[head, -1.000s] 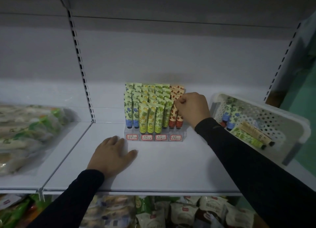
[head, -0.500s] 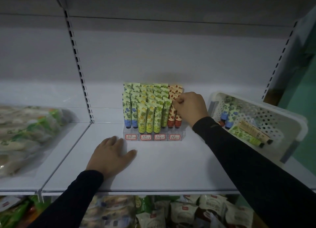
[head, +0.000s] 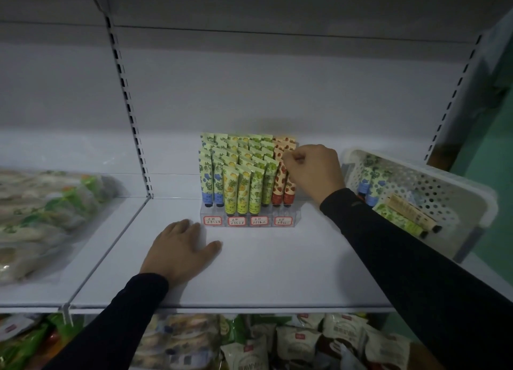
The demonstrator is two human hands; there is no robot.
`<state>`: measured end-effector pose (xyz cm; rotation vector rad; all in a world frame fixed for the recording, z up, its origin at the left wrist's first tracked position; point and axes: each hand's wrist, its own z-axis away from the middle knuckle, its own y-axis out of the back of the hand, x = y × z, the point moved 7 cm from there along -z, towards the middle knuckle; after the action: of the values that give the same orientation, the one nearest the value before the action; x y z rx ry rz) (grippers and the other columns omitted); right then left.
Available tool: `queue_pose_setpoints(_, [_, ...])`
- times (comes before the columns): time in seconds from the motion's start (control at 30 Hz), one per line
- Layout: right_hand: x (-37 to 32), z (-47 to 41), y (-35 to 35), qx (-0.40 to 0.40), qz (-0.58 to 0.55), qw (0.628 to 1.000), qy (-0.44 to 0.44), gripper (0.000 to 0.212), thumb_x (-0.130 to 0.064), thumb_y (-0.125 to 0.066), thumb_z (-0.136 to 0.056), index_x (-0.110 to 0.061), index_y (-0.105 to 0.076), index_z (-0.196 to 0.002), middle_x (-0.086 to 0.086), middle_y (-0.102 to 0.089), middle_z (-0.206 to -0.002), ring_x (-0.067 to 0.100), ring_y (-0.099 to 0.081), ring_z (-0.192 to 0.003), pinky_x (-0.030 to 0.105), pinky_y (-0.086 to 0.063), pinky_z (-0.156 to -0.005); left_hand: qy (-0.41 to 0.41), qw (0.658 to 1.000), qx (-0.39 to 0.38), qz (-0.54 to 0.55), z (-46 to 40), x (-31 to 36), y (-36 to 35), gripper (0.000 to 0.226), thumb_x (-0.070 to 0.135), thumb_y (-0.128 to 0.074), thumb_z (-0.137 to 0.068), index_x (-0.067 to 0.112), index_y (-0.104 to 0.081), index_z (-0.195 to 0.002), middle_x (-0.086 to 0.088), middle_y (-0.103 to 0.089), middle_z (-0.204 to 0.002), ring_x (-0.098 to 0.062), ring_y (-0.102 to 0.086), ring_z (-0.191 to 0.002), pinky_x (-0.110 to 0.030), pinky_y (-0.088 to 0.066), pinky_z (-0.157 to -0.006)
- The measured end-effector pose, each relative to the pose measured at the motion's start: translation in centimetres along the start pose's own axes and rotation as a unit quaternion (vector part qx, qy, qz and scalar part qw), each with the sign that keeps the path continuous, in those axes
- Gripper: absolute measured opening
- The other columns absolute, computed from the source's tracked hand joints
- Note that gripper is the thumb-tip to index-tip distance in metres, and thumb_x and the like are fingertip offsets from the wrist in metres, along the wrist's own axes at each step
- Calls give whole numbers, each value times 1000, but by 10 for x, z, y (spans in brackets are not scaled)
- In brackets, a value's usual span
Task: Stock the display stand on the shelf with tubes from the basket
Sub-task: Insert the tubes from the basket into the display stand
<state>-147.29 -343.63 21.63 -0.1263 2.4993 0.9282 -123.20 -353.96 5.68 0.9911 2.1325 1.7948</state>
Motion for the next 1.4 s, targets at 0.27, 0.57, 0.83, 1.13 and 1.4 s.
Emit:
queue_pose_setpoints(0.27, [29, 26, 44, 57, -28, 997, -45, 32, -30, -55, -95, -7, -74, -86, 3, -73, -84, 16, -64, -78, 27, -49, -75, 18, 1000, 7, 23, 5, 5, 9, 53, 72, -38, -76, 22, -56, -79, 6, -58, -89, -16, -51, -92, -30, -41, -81])
queue_pose_setpoints(0.57, [122, 76, 54, -51, 83, 991, -92, 25, -29, -61, -92, -9, -73, -100, 12, -67, -100, 24, -58, -93, 23, -35, -73, -30, 995, 63, 72, 19, 50, 36, 80, 71, -28, -74, 19, -68, -122, -2, -67, -124, -22, -59, -115, -27, -42, -93])
queue_pose_setpoints(0.83, [177, 82, 49, -103, 251, 953, -138, 47, -40, -57, -89, -7, -60, -122, 22, -57, -120, 39, -51, -113, 43, -43, -98, -177, 978, -11, 106, 14, 164, 14, 65, 57, -43, -87, 20, -54, -139, 1, -55, -141, -16, -48, -128, -17, -29, -97])
queue_pose_setpoints(1.13, [185, 76, 45, -137, 380, 896, -182, 53, -46, -47, -91, -17, -40, -135, 18, -43, -133, 35, -41, -121, 42, -33, -99, -237, 965, -76, 83, -29, 256, -33, 55, 42, -50, -97, 15, -43, -145, -9, -50, -141, -26, -43, -129, -31, -36, -103])
queue_pose_setpoints(1.4, [195, 81, 40, -141, 399, 893, -155, 38, -41, -49, -90, -11, -60, -109, 14, -59, -111, 33, -51, -105, 39, -34, -88, -162, 980, -64, 97, -80, 281, -72, 46, 24, -49, -96, 11, -44, -140, -16, -50, -129, -34, -47, -120, -37, -40, -96])
